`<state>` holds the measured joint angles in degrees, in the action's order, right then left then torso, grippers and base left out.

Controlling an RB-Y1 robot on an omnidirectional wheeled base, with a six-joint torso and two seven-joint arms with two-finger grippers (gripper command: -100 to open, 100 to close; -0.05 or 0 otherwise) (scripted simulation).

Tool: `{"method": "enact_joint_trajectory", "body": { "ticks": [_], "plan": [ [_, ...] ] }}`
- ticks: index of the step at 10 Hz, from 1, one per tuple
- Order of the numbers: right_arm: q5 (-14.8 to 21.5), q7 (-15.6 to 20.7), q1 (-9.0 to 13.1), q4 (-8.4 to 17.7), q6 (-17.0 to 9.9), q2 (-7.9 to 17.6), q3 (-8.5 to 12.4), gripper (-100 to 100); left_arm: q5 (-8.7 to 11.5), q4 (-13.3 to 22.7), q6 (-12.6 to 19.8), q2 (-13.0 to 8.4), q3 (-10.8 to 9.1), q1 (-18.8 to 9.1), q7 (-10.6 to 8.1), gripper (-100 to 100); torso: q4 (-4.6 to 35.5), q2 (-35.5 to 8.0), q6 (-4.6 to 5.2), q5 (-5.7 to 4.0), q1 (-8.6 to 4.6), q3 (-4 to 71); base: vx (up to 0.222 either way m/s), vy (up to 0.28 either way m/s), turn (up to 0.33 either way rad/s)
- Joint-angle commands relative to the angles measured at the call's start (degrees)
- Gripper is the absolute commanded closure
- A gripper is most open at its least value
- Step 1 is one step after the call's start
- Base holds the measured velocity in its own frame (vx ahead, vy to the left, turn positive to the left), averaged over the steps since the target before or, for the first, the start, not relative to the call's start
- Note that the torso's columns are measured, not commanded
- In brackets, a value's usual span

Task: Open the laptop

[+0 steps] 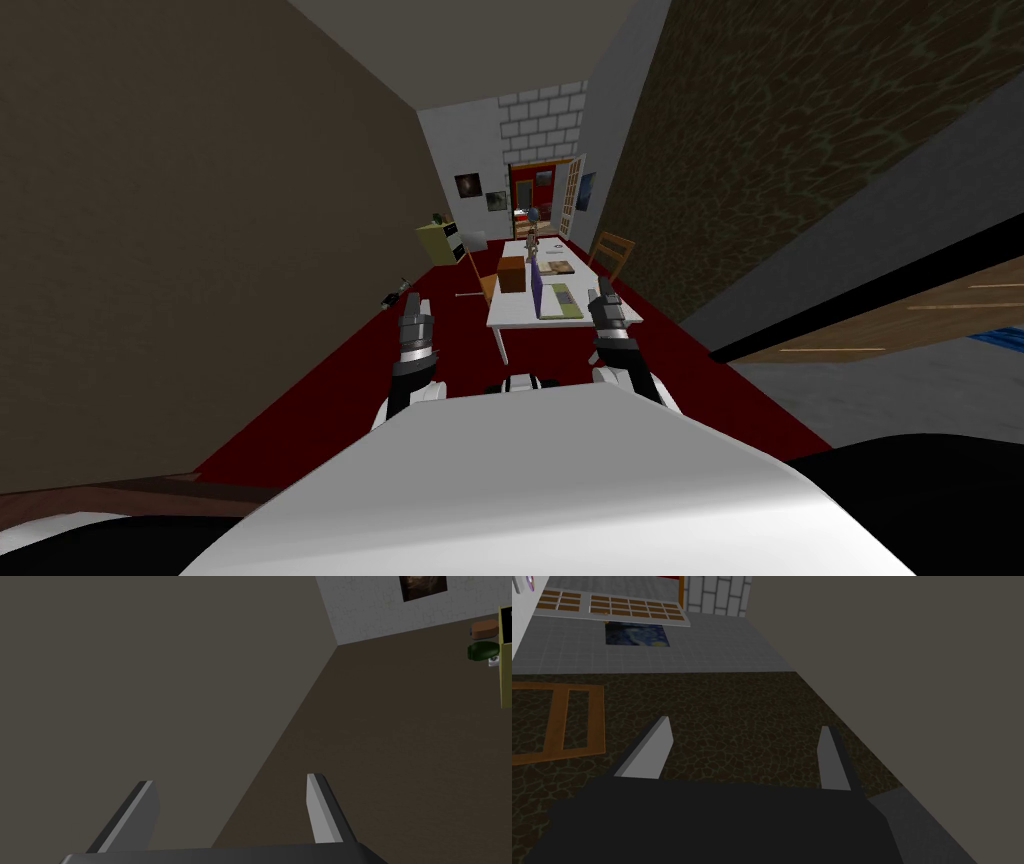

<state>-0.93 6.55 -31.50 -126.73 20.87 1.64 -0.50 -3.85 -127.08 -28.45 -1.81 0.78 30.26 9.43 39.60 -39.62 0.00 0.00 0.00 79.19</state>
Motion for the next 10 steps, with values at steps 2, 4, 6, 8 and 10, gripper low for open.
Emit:
{"method": "enact_joint_trajectory", "body": {
  "ticks": [2,4,6,8,10],
  "plan": [
    [2.5,2.7,2.6,2.1,-2.4,3.7,0.0,-100,0.0,0.0,0.0,0.0,0.00,0.0,0.00,0,2.5,-2.5,-0.01,0.01,0.03,5.0,-0.025,0.012,0.019],
    [5.6,6.1,5.9,4.6,-5.5,5.4,0.0,-100,0.0,0.0,0.0,0.0,0.01,0.0,0.00,0,2.7,-2.7,-0.01,0.01,0.03,5.3,-0.041,0.028,0.034],
    [8.2,8.9,8.6,6.5,-7.9,6.0,0.0,-100,0.0,0.0,0.0,0.0,0.01,0.0,0.00,0,2.7,-2.7,0.00,0.02,0.05,5.4,-0.042,0.036,0.023],
    [11.0,12.0,11.5,8.6,-10.7,6.4,0.0,-100,0.0,0.0,0.0,0.0,0.01,0.0,0.00,0,2.7,-2.7,0.00,-0.01,-0.03,5.4,-0.042,0.025,0.033],
    [14.2,15.2,14.7,10.9,-13.7,6.5,0.0,-100,0.0,0.0,0.0,0.0,0.01,0.0,0.00,0,2.7,-2.7,0.00,0.00,0.00,5.4,-0.040,0.030,0.034]
  ]
}}
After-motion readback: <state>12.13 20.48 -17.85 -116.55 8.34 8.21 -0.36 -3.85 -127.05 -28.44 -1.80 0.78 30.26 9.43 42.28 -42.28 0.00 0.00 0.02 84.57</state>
